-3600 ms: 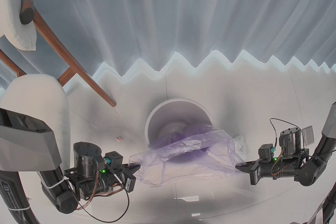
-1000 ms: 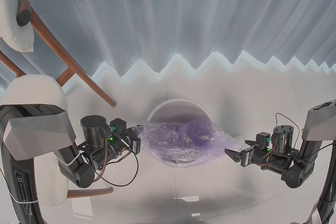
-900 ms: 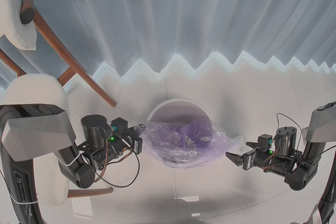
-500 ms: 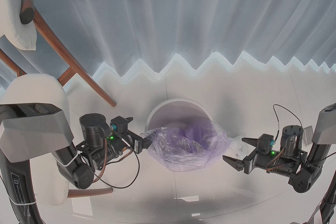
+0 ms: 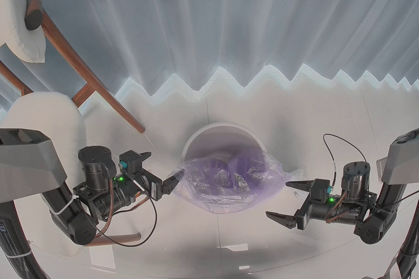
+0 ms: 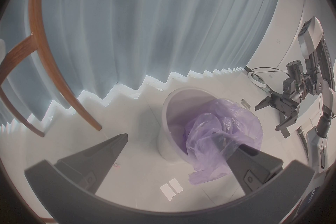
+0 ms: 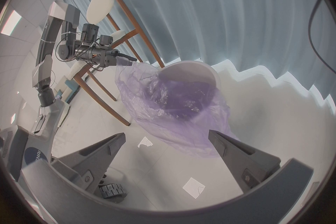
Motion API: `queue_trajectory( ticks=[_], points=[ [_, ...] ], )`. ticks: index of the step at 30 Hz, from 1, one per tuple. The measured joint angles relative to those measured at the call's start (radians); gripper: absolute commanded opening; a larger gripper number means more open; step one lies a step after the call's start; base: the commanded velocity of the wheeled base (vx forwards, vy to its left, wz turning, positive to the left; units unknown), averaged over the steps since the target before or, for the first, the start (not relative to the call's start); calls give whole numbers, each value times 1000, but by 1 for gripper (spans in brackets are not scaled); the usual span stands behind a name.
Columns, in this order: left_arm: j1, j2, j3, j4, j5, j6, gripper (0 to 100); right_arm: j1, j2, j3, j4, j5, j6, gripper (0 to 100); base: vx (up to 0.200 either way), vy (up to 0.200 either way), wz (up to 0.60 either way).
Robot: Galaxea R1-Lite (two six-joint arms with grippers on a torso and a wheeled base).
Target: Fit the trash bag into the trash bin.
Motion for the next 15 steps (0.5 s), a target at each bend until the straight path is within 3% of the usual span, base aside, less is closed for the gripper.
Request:
queue_trajectory(
  ticks=[3,8,15],
  points=[
    [11,-13,20,1,6,3,100,23,25,-33,0,-18,-3,100,0,0,0],
    [33,-24,61,8,25,19,100,43,58,-101,2,-107,0,100,0,0,0],
    [63,-29,96,9,33,28,100,79,97,-171,3,-134,-6,100,0,0,0]
  ],
)
